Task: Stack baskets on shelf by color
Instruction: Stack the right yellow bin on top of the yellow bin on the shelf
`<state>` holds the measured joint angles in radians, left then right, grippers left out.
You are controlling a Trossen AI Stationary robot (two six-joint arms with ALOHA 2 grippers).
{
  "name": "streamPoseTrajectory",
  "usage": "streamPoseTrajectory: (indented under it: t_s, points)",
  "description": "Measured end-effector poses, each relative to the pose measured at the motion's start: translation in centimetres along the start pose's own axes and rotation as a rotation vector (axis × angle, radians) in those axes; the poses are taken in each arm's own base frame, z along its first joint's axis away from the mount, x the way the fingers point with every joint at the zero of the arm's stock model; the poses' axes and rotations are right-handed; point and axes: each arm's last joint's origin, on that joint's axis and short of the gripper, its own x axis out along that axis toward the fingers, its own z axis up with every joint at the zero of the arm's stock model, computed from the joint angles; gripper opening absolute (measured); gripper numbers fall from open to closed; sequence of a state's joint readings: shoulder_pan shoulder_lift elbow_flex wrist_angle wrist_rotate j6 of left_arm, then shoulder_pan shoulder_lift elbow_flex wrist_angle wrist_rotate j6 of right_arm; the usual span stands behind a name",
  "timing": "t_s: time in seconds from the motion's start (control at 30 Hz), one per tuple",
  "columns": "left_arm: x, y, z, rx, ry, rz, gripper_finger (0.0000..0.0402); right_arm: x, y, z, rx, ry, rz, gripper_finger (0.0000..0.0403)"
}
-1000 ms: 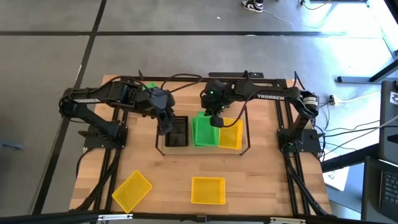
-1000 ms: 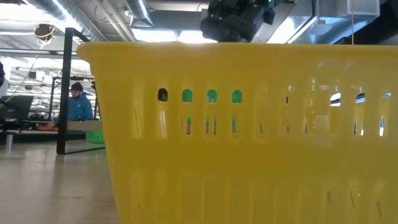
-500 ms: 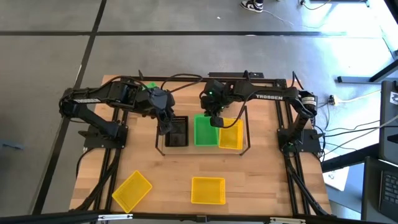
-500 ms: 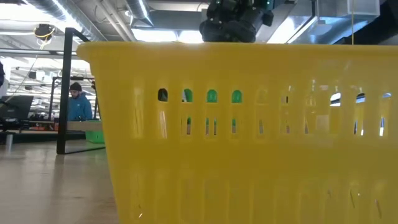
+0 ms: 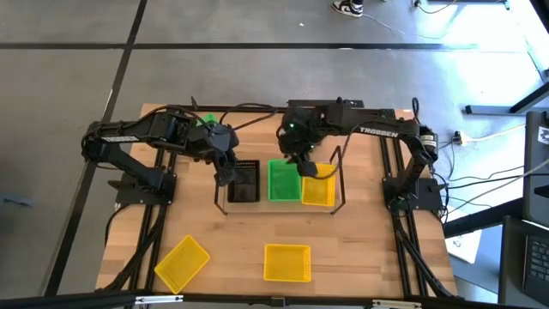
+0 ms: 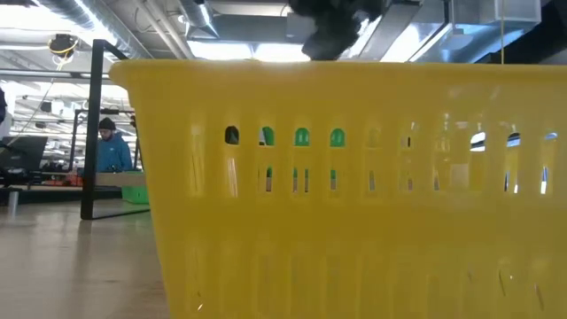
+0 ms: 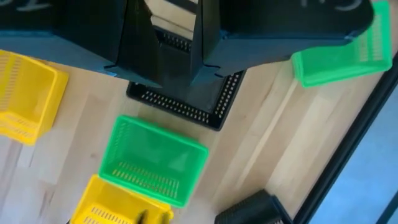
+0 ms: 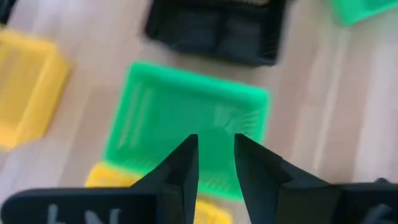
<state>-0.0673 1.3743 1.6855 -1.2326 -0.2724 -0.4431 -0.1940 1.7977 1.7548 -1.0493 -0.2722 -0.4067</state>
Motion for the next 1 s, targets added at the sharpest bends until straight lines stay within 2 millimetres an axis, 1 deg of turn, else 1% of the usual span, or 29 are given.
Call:
streamPoseTrajectory:
  t_s: [0.13,0.27,0.37,0.5,0.57,0.67,0.8,0.93,1.0]
  points:
    - [0.0,0.1,-0.1,0.004,0.013,0.006,0.0069,-1.5,1.7,0.6,-0.057,0.049,0.043,0.0099]
    - [0.0,0.0,-0.2,0.01,0.018,0.004,0.0069,-2.3,2.7,0.6,-0.061,0.099,0.073,0.0099]
    - [-0.1,-0.2,-0.5,0.029,0.034,0.005,0.0069,-2.7,3.5,-0.1,-0.047,0.147,0.141,0.0099]
    - [-0.3,-0.6,-0.9,0.054,0.057,0.001,0.0069,-3.3,5.4,-1.0,-0.037,0.176,0.291,0.0099]
    - [-0.3,-0.8,-1.1,0.064,0.059,-0.006,0.0069,-3.0,6.8,-1.2,-0.058,0.193,0.325,0.01]
    - [-0.5,-1.2,-1.3,0.079,0.06,-0.02,0.0069,-1.9,9.0,-1.5,-0.084,0.241,0.356,0.01]
    - [-0.7,-1.8,-1.5,0.103,0.062,-0.038,0.0069,0.4,11.7,-1.9,-0.095,0.304,0.328,0.01]
    - [-0.8,-2.1,-1.7,0.116,0.063,-0.051,0.0069,2.4,13.5,-2.4,-0.099,0.322,0.299,0.01]
    - [-0.9,-2.3,-1.8,0.124,0.062,-0.057,0.0069,3.1,14.2,-2.7,-0.095,0.328,0.302,0.01]
